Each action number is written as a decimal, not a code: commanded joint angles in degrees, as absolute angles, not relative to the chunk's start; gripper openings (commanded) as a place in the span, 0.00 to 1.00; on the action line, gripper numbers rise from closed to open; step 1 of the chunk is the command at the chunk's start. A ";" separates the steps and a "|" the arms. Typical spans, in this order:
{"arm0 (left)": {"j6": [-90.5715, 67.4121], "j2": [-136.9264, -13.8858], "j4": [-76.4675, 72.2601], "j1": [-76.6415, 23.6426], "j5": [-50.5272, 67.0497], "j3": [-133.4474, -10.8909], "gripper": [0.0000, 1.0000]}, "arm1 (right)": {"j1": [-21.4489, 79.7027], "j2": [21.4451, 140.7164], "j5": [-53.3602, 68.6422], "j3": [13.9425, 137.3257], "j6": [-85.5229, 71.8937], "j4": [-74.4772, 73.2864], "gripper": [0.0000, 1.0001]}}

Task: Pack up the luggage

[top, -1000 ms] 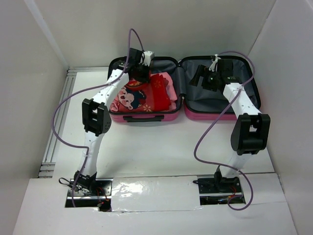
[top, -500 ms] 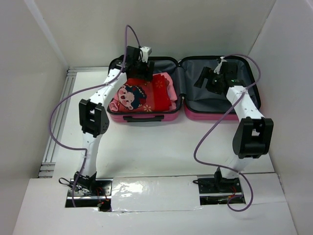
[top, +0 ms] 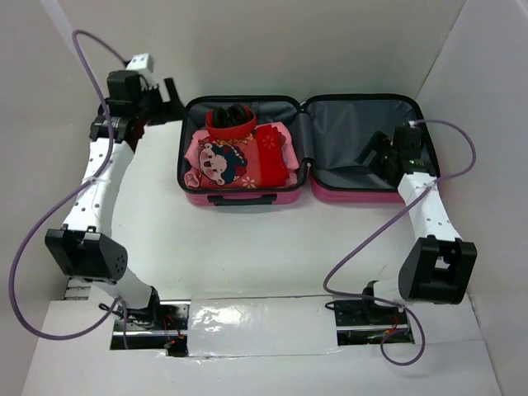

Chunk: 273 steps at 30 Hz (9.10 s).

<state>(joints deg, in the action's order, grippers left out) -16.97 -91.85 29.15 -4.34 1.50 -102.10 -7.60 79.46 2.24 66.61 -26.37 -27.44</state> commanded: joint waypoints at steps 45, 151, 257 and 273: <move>-26.27 -99.67 4.41 -7.03 -0.53 -60.13 0.39 | 24.41 75.41 -53.93 67.31 -21.54 -17.41 0.00; -0.96 -130.52 14.85 -20.65 29.10 -115.38 0.85 | 67.74 90.10 -23.81 54.06 -32.51 -1.02 0.82; -26.10 -103.71 17.31 -21.97 4.32 -86.65 0.86 | 21.97 90.80 -2.98 73.73 -20.57 -20.82 0.84; -28.48 -102.13 16.35 -17.50 4.56 -83.50 0.88 | 17.06 104.84 1.40 83.48 -16.52 -21.53 0.86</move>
<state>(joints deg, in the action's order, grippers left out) -22.11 -104.60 23.70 -11.00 -16.19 -83.11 10.76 101.80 -21.61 76.07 -12.71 -31.07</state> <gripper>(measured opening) 0.852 0.831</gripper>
